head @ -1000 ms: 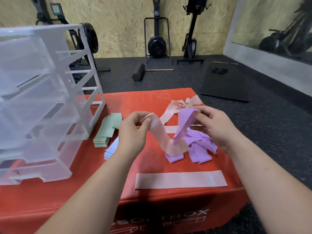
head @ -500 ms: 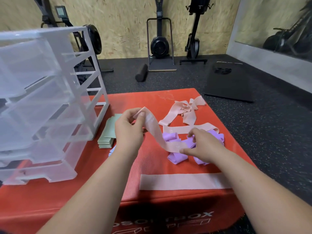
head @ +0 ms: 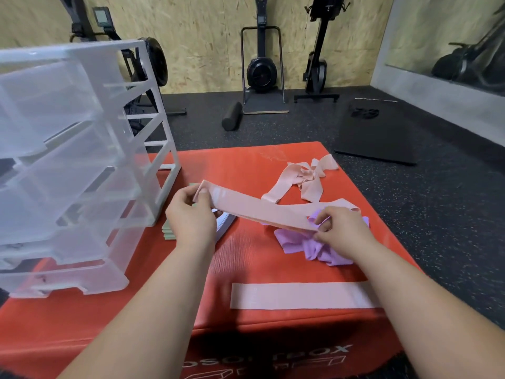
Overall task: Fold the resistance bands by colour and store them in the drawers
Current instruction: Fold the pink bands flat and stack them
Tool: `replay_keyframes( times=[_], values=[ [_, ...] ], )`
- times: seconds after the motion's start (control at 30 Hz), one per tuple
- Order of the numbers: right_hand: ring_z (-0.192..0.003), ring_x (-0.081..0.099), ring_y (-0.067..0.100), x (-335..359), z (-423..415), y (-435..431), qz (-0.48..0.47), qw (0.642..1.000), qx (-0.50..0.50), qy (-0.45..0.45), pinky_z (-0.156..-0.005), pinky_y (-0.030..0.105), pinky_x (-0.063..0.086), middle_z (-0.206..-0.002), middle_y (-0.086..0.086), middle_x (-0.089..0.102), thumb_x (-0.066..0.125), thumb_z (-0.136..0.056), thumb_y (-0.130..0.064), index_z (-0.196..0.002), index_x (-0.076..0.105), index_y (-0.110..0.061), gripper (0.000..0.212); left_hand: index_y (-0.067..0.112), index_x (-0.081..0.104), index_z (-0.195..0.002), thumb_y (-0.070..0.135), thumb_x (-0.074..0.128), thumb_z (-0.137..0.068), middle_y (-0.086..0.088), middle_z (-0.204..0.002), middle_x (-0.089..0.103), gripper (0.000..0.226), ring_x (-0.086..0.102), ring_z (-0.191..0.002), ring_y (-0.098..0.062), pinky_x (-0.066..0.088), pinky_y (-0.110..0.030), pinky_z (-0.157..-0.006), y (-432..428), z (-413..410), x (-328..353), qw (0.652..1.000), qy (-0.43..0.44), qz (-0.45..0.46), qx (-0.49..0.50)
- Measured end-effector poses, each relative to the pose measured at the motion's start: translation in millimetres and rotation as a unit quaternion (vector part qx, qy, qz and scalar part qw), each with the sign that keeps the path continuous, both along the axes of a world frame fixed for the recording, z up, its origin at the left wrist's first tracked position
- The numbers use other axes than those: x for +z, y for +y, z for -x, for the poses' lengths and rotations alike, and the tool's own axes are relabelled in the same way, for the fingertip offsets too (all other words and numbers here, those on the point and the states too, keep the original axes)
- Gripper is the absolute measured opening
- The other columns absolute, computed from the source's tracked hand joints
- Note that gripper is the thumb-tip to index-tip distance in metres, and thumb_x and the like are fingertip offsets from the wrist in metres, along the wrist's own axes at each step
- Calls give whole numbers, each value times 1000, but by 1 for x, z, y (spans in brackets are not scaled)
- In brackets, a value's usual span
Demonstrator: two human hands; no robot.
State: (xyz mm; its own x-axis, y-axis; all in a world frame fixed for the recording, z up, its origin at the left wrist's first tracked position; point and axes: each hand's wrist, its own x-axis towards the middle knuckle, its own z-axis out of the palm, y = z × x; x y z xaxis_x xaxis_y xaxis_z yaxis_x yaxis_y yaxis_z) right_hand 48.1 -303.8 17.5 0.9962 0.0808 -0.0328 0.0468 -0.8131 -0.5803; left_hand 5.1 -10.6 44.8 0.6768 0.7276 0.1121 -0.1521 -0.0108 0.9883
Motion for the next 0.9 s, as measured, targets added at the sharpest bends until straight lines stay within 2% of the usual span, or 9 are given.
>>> replay_keyframes(
  times=[0.17,0.27,0.37,0.47,0.53,0.6,0.7,0.8,0.9],
  values=[
    [-76,73,6,26,-3,-34,-34,999,13,-27,-71,25,53,-75,-11,76,95,-69,-19,-83,76,-29,26,35,76,-97,46,67,-87,15,-91,78,17,78,-82,-13,63,-50,-88,9,-3,-6,999,-6,12,45],
    [-75,75,10,32,-1,-51,-87,996,-11,-34,-74,29,58,-75,-10,78,96,-70,-16,-84,78,-29,27,26,76,-98,28,68,-97,7,-92,79,8,78,-69,-12,66,-46,-80,5,-3,-2,998,-14,26,49],
    [-76,76,18,32,-2,-62,-118,991,-33,-53,-71,34,61,-75,-6,78,93,-75,-12,-83,80,-26,20,22,76,-104,26,68,-98,1,-101,78,10,79,-90,-24,67,-39,-75,-3,-5,-5,998,-25,33,53],
    [-78,72,24,28,-2,-67,-216,975,-31,-36,-80,44,62,-81,3,78,87,-83,-9,-89,81,-20,14,27,75,-100,37,68,-91,7,-98,77,15,77,-94,-21,65,-46,-86,-3,-8,-7,999,-17,22,44],
    [-83,69,23,32,1,-63,-329,943,-46,-24,-81,41,61,-80,3,75,79,-91,-7,-95,78,-15,9,25,73,-97,35,68,-94,7,-92,75,11,74,-87,-8,63,-40,-86,-7,-7,-8,1000,3,-15,20],
    [-84,69,18,42,1,-54,-373,925,-49,-59,-80,36,61,-83,-1,75,73,-96,-11,-99,75,-15,6,24,69,-98,26,66,-97,8,-88,71,4,68,-76,2,62,-29,-78,-21,-4,-8,996,36,-83,-27],
    [-75,66,3,58,4,-32,-331,934,-29,-129,-70,23,56,-87,-6,74,70,-99,-16,-99,73,-22,7,29,69,-105,20,68,-90,8,-87,73,18,71,-81,-11,60,-37,-79,-42,-5,-19,968,101,-175,-146],
    [-60,55,-6,60,8,-11,-295,944,2,-145,-63,14,44,-72,-19,65,66,-101,-13,-99,69,-20,8,27,66,-116,15,67,-91,6,-87,72,28,69,-81,-15,57,-36,-79,-55,-6,-33,924,185,-245,-226],
    [-56,49,-4,56,13,1,-293,948,40,-120,-57,9,39,-71,-14,62,62,-102,-9,-100,65,-12,6,24,64,-129,17,65,-96,3,-109,74,34,70,-95,-17,55,-33,-89,-63,-3,-34,892,191,-308,-269]
  ],
)
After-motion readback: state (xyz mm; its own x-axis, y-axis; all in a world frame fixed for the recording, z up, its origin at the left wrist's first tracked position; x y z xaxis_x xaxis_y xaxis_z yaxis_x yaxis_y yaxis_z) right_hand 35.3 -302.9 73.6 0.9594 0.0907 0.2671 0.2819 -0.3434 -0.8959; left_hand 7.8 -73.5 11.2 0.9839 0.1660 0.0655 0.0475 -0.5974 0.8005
